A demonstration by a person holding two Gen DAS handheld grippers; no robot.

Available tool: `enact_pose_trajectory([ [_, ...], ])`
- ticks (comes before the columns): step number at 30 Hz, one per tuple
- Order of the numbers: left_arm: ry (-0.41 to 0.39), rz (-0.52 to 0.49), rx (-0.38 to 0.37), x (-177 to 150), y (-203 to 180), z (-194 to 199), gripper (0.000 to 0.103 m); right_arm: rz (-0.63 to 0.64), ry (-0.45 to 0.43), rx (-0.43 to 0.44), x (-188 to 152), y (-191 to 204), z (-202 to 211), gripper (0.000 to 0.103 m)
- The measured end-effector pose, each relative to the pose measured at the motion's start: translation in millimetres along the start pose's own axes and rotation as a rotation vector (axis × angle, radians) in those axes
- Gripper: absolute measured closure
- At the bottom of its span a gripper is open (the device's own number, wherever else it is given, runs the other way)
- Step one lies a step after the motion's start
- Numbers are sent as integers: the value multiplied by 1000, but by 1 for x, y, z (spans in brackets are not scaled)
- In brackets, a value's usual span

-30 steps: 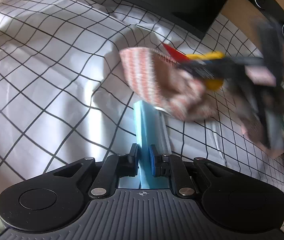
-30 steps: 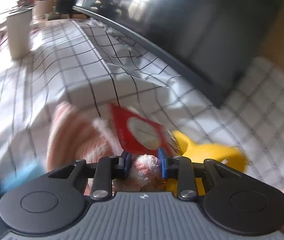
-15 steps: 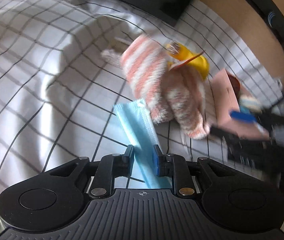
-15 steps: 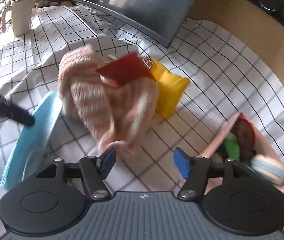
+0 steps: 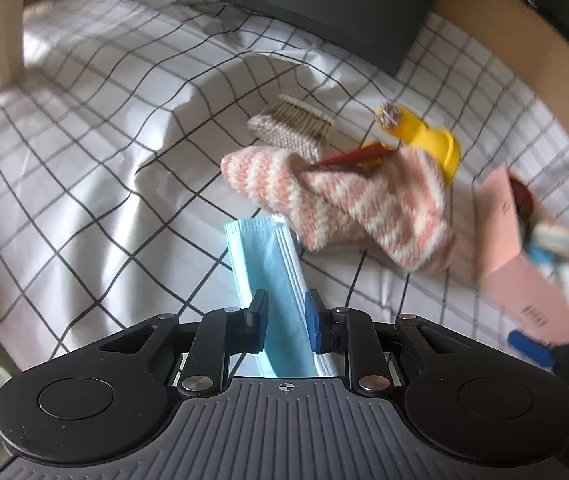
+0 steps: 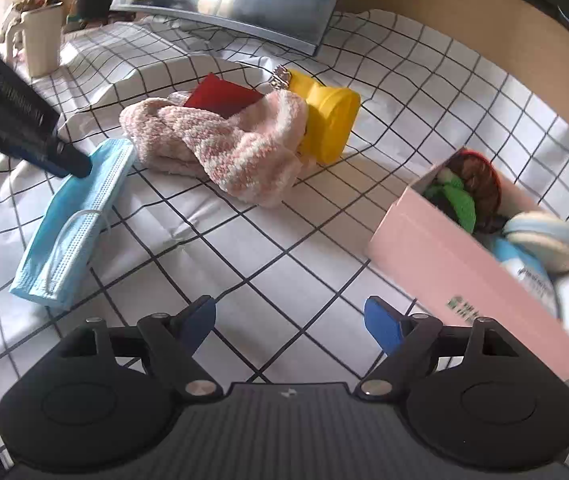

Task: Organize soft objects
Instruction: 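Hold the blue mask above the table with the left tool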

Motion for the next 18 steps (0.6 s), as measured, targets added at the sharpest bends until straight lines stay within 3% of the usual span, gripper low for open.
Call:
enact_pose_trajectory([
  [3, 7, -65, 79, -10, -14, -7, 80, -38, -42, 10, -5, -5, -1, 18],
  [6, -21, -49, 142, -21, -15, -6, 80, -85, -81, 22, -13, -14, -2, 11],
  [13, -22, 97, 94, -22, -6, -12, 80, -231, -4, 90, -9, -36, -18, 0],
  [18, -15, -3, 141, -14, -27, -22, 77, -229, -7, 91, -11, -33, -18, 0],
])
Point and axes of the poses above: each gripper's, at about its wrist camera, not at the fingertips, and z roughly against the way its jaws point, y to its left, x to its top, the point moved 2 cm from there along -z, roughly the way its jaws point, and after that the axes turned 10 degrees about -z, right-handed, at the moved point
